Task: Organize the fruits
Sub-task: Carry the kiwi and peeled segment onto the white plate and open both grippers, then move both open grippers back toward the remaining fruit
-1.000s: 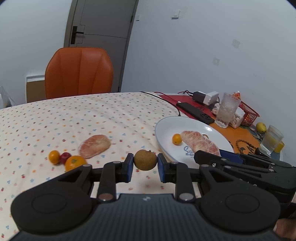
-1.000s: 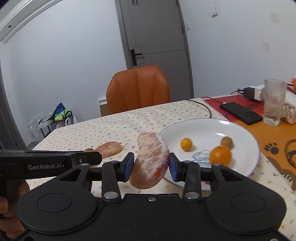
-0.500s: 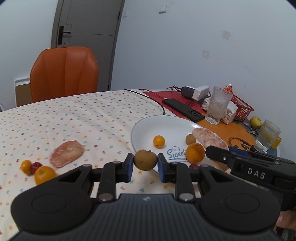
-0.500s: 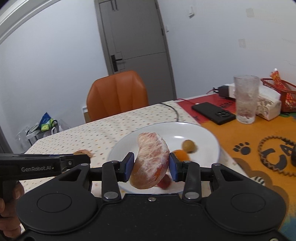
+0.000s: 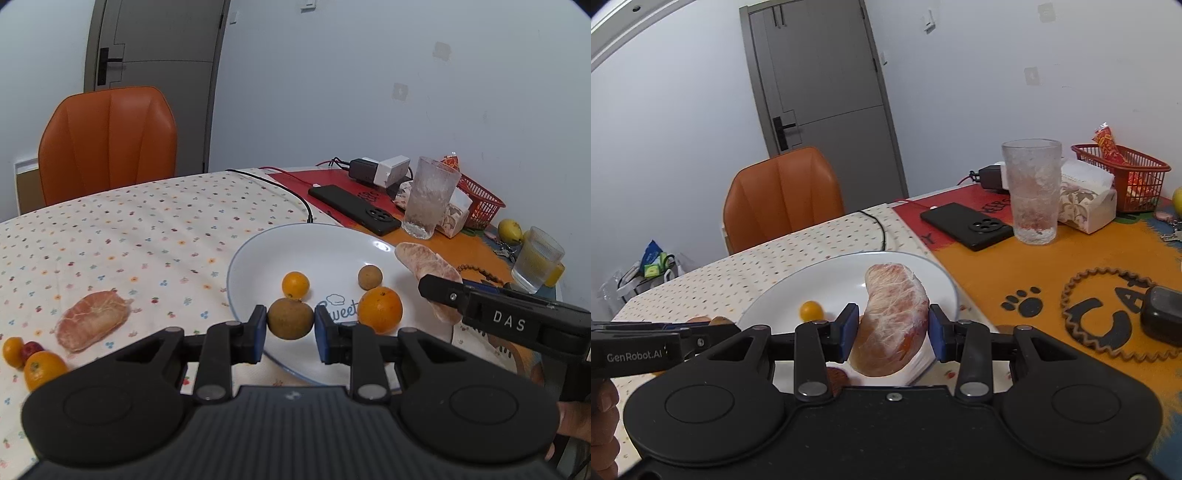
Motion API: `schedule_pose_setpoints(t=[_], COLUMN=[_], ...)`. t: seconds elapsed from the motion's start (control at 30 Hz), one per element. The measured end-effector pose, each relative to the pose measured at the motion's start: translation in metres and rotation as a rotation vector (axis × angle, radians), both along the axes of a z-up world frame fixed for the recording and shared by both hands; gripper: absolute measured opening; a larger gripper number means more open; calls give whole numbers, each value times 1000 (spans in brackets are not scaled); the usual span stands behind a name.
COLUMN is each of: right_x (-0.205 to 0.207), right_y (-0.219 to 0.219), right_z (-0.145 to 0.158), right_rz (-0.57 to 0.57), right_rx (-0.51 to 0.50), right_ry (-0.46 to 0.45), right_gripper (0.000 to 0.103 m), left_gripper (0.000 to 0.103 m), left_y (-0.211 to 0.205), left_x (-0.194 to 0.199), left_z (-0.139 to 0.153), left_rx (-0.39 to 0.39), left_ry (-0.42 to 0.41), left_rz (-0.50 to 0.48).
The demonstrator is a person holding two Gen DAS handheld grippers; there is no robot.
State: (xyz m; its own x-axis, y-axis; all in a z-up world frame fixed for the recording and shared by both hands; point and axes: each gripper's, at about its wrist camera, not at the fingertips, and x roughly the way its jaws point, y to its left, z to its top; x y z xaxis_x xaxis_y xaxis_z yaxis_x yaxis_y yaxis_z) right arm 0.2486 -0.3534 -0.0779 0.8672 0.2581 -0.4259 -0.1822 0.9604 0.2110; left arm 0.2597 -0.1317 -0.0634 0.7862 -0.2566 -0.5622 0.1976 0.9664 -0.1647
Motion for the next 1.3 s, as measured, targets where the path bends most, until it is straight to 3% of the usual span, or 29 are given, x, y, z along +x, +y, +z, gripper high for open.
schedule_pose_setpoints(t=[0.33, 0.47, 0.63, 0.77, 1.03, 1.3], right_x=[14, 14, 5, -1, -16, -34], right_y=[-2, -5, -8, -1, 13, 19], right_z=[-4, -2, 2, 1, 3, 11], right_rz=[-24, -35, -19, 19, 37, 37], right_rx=[-6, 19, 46, 66, 86, 91], right_ry=[5, 14, 10, 25, 45, 24], right_gripper=[39, 56, 58, 63, 64, 77], left_gripper=[26, 30, 31, 40, 56, 78], left_y=[-8, -5, 2, 12, 38, 56], left_x=[17, 16, 10, 2, -21, -39], left_z=[-7, -7, -3, 1, 14, 23], left_rx=[-1, -1, -5, -3, -36, -31], left_ry=[29, 25, 25, 25, 0, -31], left_rz=[-5, 16, 24, 42, 81, 117])
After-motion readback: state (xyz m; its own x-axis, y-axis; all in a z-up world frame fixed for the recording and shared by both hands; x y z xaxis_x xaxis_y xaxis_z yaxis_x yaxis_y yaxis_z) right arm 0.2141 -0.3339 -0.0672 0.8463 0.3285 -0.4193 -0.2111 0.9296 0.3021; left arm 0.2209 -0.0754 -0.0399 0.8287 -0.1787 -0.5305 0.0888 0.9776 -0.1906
